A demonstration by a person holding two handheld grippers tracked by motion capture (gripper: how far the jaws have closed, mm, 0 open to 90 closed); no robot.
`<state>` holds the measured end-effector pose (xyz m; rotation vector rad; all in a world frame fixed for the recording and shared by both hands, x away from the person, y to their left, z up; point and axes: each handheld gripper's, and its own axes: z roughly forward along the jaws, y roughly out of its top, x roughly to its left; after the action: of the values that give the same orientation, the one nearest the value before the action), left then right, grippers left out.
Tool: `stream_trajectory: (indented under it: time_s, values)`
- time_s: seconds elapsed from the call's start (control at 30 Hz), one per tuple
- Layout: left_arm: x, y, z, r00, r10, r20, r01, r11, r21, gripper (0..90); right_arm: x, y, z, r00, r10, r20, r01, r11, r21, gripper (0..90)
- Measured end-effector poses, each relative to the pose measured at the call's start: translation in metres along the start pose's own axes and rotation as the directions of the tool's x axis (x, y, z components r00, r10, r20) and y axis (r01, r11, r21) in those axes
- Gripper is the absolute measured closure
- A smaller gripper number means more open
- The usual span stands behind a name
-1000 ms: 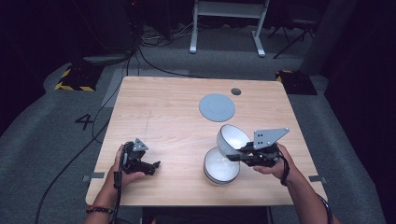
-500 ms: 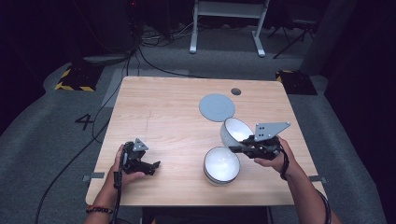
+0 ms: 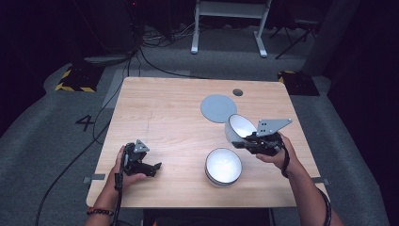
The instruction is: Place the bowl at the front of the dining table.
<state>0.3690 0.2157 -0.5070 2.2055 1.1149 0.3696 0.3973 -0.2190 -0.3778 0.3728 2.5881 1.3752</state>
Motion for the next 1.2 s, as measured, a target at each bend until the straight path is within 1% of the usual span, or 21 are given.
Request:
stream_trajectory:
  time_s: [0.07, 0.27, 0.3, 0.33, 0.43, 0.47, 0.53, 0.57, 0.63, 0.67, 0.7, 0.73, 0.8, 0.87, 1.0, 1.03, 1.13, 1.17, 1.2]
  values:
    - [0.0, 0.0, 0.0, 1.0, 0.0, 0.0, 0.0, 1.0, 0.0, 0.2, -0.005, -0.001, 0.002, 0.9999, 0.006, 0.012, -0.006, 1.0, 0.002, 82.5]
    - [0.0, 0.0, 0.0, 1.0, 0.0, 0.0, 0.0, 1.0, 0.0, 0.2, -0.012, -0.002, 0.004, 0.9991, 0.017, 0.038, -0.017, 1.0, 0.015, 82.5]
    - [0.0, 0.0, 0.0, 1.0, 0.0, 0.0, 0.0, 1.0, 0.0, 0.2, -0.013, -0.002, 0.005, 0.999, 0.02, 0.04, -0.02, 1.0, 0.009, 82.5]
    - [0.0, 0.0, 0.0, 1.0, 0.0, 0.0, 0.0, 1.0, 0.0, 0.2, -0.015, -0.002, 0.005, 0.9986, 0.016, 0.05, -0.017, 1.0, 0.016, 82.5]
    - [0.0, 0.0, 0.0, 1.0, 0.0, 0.0, 0.0, 1.0, 0.0, 0.2, -0.018, -0.002, 0.007, 0.9984, 0.023, 0.052, -0.023, 1.0, 0.016, 82.5]
    - [0.0, 0.0, 0.0, 1.0, 0.0, 0.0, 0.0, 1.0, 0.0, 0.2, -0.021, -0.002, 0.008, 0.9981, 0.029, 0.055, -0.029, 0.999, 0.014, 82.5]
    - [0.0, 0.0, 0.0, 1.0, 0.0, 0.0, 0.0, 1.0, 0.0, 0.2, -0.023, -0.002, 0.009, 0.9977, 0.026, 0.063, -0.028, 0.999, 0.021, 82.5]
    - [0.0, 0.0, 0.0, 1.0, 0.0, 0.0, 0.0, 1.0, 0.0, 0.2, -0.026, -0.002, 0.012, 0.9965, 0.021, 0.081, -0.024, 0.999, 0.035, 82.5]
    - [0.0, 0.0, 0.0, 1.0, 0.0, 0.0, 0.0, 1.0, 0.0, 0.2, -0.027, -0.002, 0.013, 0.9965, 0.026, 0.079, -0.028, 0.999, 0.032, 82.5]
    - [0.0, 0.0, 0.0, 1.0, 0.001, 0.0, -0.001, 1.0, 0.0, 0.2, -0.031, -0.003, 0.015, 0.9963, 0.034, 0.079, -0.037, 0.999, 0.031, 82.5]
    - [0.0, 0.0, 0.0, 1.0, 0.002, 0.0, -0.002, 1.0, 0.0, 0.2, -0.031, -0.003, 0.015, 0.9963, 0.034, 0.079, -0.037, 0.999, 0.031, 82.5]
    - [0.0, 0.0, 0.0, 1.0, 0.003, 0.0, -0.003, 1.0, 0.0, 0.2, -0.035, -0.003, 0.018, 0.9957, 0.041, 0.083, -0.044, 0.998, 0.035, 82.5]
    - [0.0, 0.0, 0.0, 1.0, 0.003, -0.001, -0.003, 1.0, 0.0, 0.2, -0.038, -0.004, 0.02, 0.9949, 0.049, 0.088, -0.052, 0.998, 0.036, 82.5]
    - [0.0, 0.0, 0.0, 1.0, 0.0, 0.0, 0.0, 1.0, 0.0, 0.2, -0.04, -0.004, 0.021, 0.995, 0.044, 0.09, -0.048, 0.998, 0.041, 82.5]
    - [0.0, 0.0, 0.0, 1.0, 0.001, 0.0, -0.001, 1.0, 0.0, 0.2, -0.046, -0.004, 0.026, 0.9936, 0.052, 0.1, -0.057, 0.997, 0.05, 82.5]
    - [0.0, 0.0, 0.0, 1.0, 0.0, 0.0, 0.0, 1.0, 0.0, 0.2, -0.048, -0.004, 0.027, 0.9934, 0.046, 0.105, -0.052, 0.997, 0.053, 82.5]
    - [0.0, 0.0, 0.0, 1.0, 0.003, -0.001, -0.003, 1.0, -0.001, 0.2, -0.055, -0.006, 0.033, 0.992, 0.057, 0.112, -0.063, 0.997, 0.055, 82.5]
    - [0.0, 0.0, 0.0, 1.0, 0.003, -0.001, -0.003, 1.0, -0.001, 0.2, -0.055, -0.006, 0.033, 0.992, 0.057, 0.112, -0.063, 0.997, 0.055, 82.5]
    - [0.0, 0.0, 0.0, 1.0, 0.003, -0.001, -0.003, 1.0, 0.0, 0.2, -0.057, -0.006, 0.035, 0.991, 0.059, 0.121, -0.067, 0.996, 0.066, 82.5]
